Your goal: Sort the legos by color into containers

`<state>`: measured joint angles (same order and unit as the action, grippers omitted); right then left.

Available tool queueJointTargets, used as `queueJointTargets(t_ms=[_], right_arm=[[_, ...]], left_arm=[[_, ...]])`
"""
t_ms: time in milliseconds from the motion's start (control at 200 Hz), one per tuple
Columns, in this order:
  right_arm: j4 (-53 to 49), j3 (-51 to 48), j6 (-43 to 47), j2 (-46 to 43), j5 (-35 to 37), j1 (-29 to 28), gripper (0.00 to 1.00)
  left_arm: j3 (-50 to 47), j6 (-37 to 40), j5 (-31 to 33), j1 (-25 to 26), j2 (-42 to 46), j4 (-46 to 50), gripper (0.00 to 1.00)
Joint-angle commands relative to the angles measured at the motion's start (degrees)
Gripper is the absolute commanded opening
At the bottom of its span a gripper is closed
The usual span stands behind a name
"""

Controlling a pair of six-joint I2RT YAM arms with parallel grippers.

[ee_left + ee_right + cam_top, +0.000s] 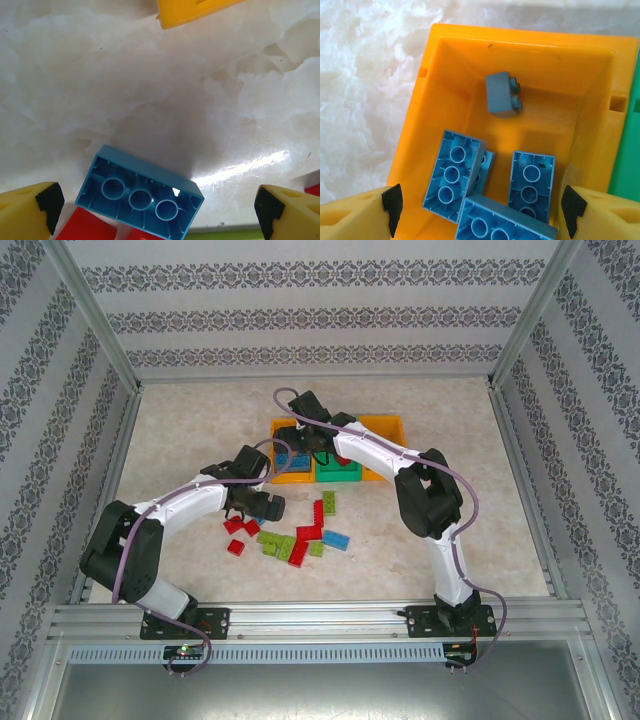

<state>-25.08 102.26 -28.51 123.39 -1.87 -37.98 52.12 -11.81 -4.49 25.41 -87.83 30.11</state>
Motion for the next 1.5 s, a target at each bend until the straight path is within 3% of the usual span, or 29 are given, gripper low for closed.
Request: queueJointTargets(t_ms=[0,115,385,754,1199,1499], right_arm=[[-0.4,-0.6,-0.7,-2.9,-1.4,0.6,0.87],[0.7,-2.8,-1.1,-5.4,-1.2,0.7,0.87],[2.8,-9.4,-0.8,-12.6,-0.1,0.7,0.88],[4.9,-18.0,-0.2,-20.5,0.9,3.2,0.89],[7.0,-28.5,-0.2,-27.8,1.8,6.3,0.90],[7.9,-33.3,-0.8,-30.9,2.5,7.7,0.91]], left_arm=[[1.6,1.8,0.4,0.0,-0.8,3.2,1.00],[3.1,-1.9,2.5,0.0,-1.8,5.7,0.99],[4.0,-8.7,-1.0,0.0,-2.5,7.0,0.87],[2.9,-13.2,-4.0,0.1,-3.5,7.1,0.85],[4.8,-13.5,-5.0,0.2,-7.9,4.4,0.84],[9.3,-9.0,-5.0,1.1,-10.0,4.8,0.84]])
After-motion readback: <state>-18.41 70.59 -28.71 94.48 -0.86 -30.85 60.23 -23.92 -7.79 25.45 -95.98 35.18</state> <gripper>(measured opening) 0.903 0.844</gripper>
